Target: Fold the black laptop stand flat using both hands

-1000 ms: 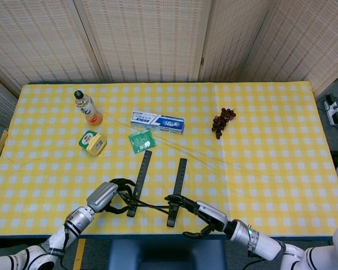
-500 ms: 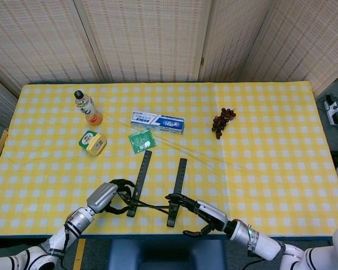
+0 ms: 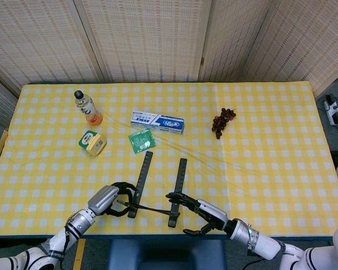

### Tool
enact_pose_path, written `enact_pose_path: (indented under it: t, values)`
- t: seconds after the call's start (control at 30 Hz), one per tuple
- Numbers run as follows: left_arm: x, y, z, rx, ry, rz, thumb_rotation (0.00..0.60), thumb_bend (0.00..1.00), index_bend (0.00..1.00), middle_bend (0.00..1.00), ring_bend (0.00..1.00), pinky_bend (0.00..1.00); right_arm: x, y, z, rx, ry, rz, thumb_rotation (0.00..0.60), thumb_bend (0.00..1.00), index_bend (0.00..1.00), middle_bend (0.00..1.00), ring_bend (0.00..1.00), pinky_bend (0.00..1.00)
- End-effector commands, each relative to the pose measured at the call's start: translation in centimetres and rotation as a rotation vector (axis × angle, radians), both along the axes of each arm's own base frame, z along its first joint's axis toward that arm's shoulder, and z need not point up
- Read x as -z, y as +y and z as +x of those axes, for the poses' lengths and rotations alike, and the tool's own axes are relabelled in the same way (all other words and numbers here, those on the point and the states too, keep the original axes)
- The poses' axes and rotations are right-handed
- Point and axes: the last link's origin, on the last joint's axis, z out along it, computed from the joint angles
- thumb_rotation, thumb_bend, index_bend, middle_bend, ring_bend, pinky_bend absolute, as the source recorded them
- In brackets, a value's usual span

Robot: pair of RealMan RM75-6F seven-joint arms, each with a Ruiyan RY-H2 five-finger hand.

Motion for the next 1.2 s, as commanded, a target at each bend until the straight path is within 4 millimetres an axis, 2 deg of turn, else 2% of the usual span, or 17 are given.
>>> enact_pose_path:
  t: [0.03,0.17,0.27,0.5,0.6,0.73,0.9,1.2]
  values:
    - [0.0,0.0,0.0,-0.001,-0.001,0.000,0.600,0.47,0.61,0.30,0.23,0.22,0.0,0.0,0.0,0.001,-0.001,0.000,0.600,0.37,0.06,0.07,0.07,0.00]
    - [0.1,-0.2,0.0,-0.003,0.002,-0.003,0.600,0.48,0.62,0.31,0.23,0.22,-0.1,0.0,-0.1,0.001,0.002,-0.002,0.600,0.37,0.06,0.07,0.06,0.00]
    - [0.0,-0.4,0.1,-0.002,0.006,-0.008,0.600,0.48,0.58,0.31,0.23,0.22,-0.1,-0.1,-0.2,-0.005,0.013,-0.009,0.600,0.37,0.06,0.07,0.06,0.00]
    - [-0.5,-0.9,0.5,0.002,-0.004,-0.032,0.600,0.45,0.36,0.30,0.18,0.20,-0.2,-0.4,-0.5,-0.034,0.070,-0.030,0.600,0.37,0.04,0.06,0.07,0.00]
    - [-0.9,-1.1,0.6,0.010,-0.005,-0.035,0.600,0.44,0.25,0.25,0.12,0.17,-0.1,-0.5,-0.4,-0.043,0.084,-0.038,0.600,0.37,0.03,0.05,0.06,0.00]
    - [-2.0,-1.2,0.6,0.028,-0.005,-0.025,0.600,0.43,0.15,0.19,0.05,0.13,0.1,-0.9,-0.4,-0.041,0.102,-0.060,0.600,0.36,0.02,0.05,0.07,0.00]
    - [-4.2,-0.9,0.1,0.060,0.031,0.012,0.600,0.43,0.10,0.14,0.00,0.08,0.5,-1.4,0.1,-0.042,0.118,-0.093,0.600,0.36,0.02,0.05,0.07,0.00]
    - [-7.1,0.6,-0.8,0.065,0.120,0.171,0.600,0.43,0.09,0.13,0.00,0.05,1.8,-2.8,0.8,-0.007,0.145,-0.149,0.600,0.36,0.00,0.05,0.07,0.00]
